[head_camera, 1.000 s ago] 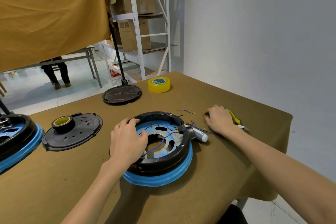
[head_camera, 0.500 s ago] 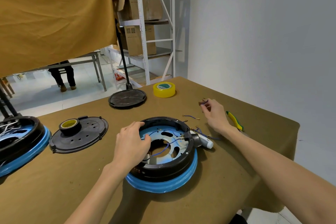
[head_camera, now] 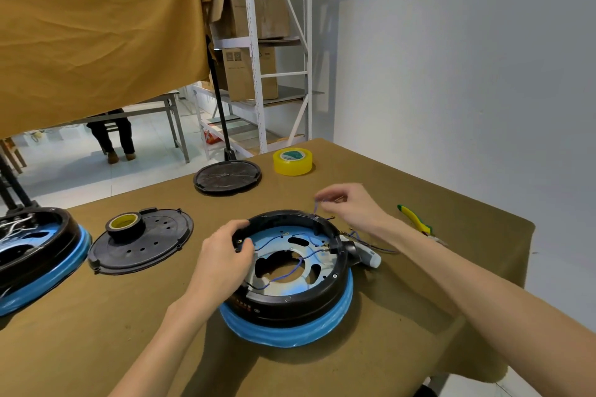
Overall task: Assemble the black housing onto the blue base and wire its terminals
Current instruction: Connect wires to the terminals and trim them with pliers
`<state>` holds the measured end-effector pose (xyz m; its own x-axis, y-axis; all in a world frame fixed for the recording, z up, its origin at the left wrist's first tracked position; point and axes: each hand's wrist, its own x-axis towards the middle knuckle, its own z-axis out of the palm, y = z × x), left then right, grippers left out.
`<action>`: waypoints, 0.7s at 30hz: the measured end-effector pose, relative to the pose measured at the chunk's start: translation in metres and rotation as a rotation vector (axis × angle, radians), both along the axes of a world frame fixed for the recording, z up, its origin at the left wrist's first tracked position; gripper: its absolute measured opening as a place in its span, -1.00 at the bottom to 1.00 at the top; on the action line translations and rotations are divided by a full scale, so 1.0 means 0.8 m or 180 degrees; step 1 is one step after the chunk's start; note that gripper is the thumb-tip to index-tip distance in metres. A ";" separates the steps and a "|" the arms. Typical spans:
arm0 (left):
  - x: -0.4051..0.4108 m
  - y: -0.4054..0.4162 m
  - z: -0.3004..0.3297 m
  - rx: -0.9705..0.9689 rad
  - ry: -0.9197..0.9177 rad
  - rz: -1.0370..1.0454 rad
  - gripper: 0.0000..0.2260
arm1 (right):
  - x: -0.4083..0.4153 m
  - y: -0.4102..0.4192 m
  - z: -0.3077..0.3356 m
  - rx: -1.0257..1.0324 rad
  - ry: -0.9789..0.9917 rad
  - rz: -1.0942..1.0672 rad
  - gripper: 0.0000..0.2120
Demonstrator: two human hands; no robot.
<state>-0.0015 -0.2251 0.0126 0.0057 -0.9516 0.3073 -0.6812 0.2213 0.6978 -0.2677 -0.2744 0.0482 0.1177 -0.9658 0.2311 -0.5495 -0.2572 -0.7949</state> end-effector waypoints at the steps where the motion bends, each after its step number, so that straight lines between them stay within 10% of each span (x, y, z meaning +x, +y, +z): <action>1: 0.006 0.001 -0.004 -0.0068 0.0189 0.0038 -0.72 | 0.008 0.011 0.000 0.0072 0.0078 0.0154 -0.78; 6: 0.029 0.006 -0.023 0.0031 0.1186 0.0111 -0.78 | 0.047 0.039 0.003 -0.0110 0.0238 0.0528 -0.80; 21: 0.042 -0.018 -0.031 0.0307 0.1208 -0.0643 -0.73 | 0.088 0.020 0.032 0.0021 0.1161 0.0894 -0.89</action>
<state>0.0324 -0.2396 -0.0125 -0.0882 -0.9694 0.2291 -0.3225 0.2454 0.9142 -0.1977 -0.2582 0.0736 0.4477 -0.8861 0.1200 -0.7035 -0.4318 -0.5645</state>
